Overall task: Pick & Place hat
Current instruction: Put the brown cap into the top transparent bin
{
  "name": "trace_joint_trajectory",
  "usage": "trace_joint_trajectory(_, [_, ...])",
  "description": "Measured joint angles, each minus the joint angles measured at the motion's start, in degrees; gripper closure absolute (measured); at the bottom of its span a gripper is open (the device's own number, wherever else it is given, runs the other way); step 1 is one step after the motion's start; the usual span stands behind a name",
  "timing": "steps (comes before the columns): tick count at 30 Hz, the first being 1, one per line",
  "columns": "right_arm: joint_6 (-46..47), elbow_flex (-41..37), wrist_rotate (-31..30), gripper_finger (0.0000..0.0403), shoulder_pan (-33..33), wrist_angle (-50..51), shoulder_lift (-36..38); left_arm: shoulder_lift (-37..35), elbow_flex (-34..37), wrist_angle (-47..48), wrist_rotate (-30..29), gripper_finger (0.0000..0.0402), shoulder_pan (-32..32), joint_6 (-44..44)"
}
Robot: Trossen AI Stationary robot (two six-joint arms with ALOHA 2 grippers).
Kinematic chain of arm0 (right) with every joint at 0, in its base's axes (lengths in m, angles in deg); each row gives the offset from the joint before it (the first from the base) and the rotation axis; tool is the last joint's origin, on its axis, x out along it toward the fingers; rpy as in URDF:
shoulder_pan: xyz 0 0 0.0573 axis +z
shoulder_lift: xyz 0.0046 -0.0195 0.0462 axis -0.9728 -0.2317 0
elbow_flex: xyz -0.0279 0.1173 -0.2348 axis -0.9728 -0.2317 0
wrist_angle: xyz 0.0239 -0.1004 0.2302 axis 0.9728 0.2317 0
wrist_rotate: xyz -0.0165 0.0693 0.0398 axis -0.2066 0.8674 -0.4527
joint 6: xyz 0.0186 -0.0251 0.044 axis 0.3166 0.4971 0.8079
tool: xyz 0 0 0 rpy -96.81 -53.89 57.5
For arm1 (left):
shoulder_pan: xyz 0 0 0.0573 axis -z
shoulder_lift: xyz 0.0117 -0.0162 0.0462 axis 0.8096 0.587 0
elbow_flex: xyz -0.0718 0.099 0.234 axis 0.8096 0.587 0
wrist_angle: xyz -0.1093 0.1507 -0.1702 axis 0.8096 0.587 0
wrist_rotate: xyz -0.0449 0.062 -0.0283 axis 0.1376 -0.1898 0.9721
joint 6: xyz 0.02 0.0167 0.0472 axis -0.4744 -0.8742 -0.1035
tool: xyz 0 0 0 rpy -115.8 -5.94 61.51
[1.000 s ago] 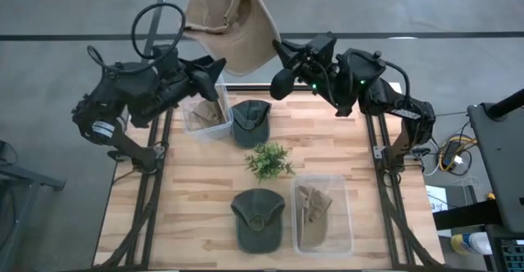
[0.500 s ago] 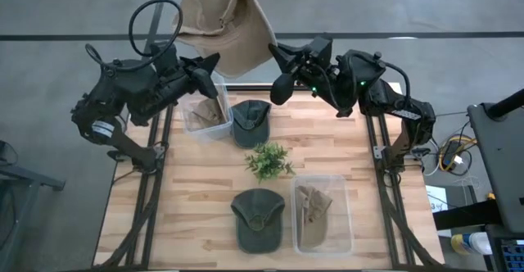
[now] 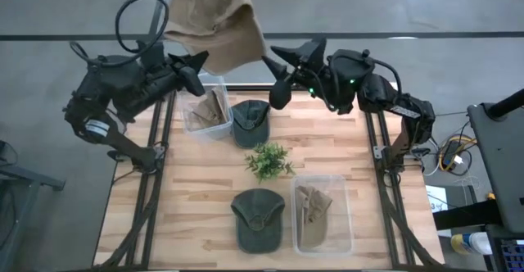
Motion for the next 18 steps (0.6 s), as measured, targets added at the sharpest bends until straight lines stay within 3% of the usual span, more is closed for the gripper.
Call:
trace_joint_trajectory(7, [-3.85,0.00,-1.31,0.0165,0.04,7.01,1.07,-3.60,-0.11,10.23,-1.76,0.0397,-1.16,8.65])
trace_joint_trajectory(16, [-4.06,0.00,-1.32,0.0143,-0.35,10.59,1.76,-5.72,-0.06,36.40,-0.83,0.0397,-1.23,33.57])
trace_joint_trajectory(18, [-4.05,0.00,-1.31,0.0144,-0.33,10.61,1.77,-5.81,1.35,35.71,-0.63,0.0397,-1.28,34.85])
